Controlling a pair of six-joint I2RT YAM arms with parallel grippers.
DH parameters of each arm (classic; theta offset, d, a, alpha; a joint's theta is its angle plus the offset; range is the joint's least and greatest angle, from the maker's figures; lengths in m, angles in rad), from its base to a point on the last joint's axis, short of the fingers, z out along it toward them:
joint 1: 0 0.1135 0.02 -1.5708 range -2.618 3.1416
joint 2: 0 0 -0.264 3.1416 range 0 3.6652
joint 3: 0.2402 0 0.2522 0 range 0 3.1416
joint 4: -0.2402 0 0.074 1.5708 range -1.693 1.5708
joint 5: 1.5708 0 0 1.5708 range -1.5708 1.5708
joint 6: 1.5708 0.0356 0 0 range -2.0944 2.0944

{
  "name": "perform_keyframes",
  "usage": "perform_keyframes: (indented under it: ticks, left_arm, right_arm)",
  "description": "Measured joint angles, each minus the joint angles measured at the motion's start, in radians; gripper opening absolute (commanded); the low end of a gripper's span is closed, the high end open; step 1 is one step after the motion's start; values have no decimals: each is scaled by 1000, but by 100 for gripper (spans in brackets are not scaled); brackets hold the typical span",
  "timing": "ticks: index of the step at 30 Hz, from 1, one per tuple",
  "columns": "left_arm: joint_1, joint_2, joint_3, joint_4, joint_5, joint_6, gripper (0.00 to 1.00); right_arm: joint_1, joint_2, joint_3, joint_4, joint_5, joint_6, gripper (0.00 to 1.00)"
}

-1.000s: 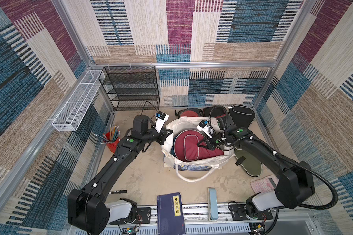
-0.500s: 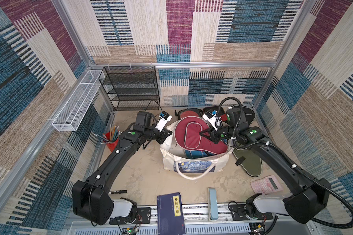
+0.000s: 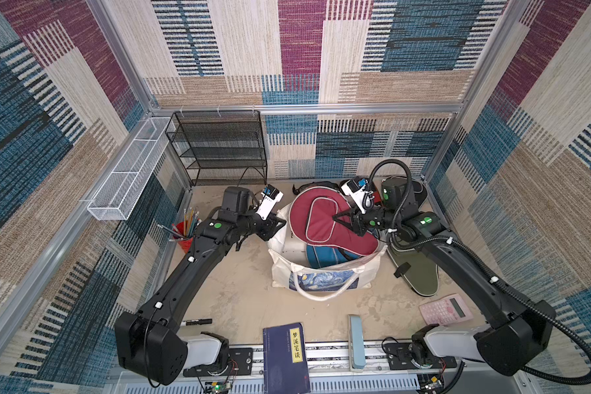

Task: Remove the ping pong set from the canvas bag
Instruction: Pick up the ping pong set from the canvas bag.

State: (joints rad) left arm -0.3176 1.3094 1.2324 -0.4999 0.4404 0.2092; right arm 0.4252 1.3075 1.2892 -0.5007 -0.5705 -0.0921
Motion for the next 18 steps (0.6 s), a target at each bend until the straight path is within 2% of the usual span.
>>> perform_keyframes:
  ticks: [3,8,15,18]
  left_arm:
    - [13,-32,0,7,-14,-5,84]
    - [63,-91,-3,60,58,-39,97]
    - [93,-105,-15,229,357,-155,99]
    - [95,-85,-26,347,468,-234,92]
  right_arm:
    - [-8,-11,14,10,-6,16,0]
    - [-25,-28,42,48,-43,39,0]
    - [-41,-21,77,84,-169,46,0]
    - [-41,-4,92,106,-232,46,0]
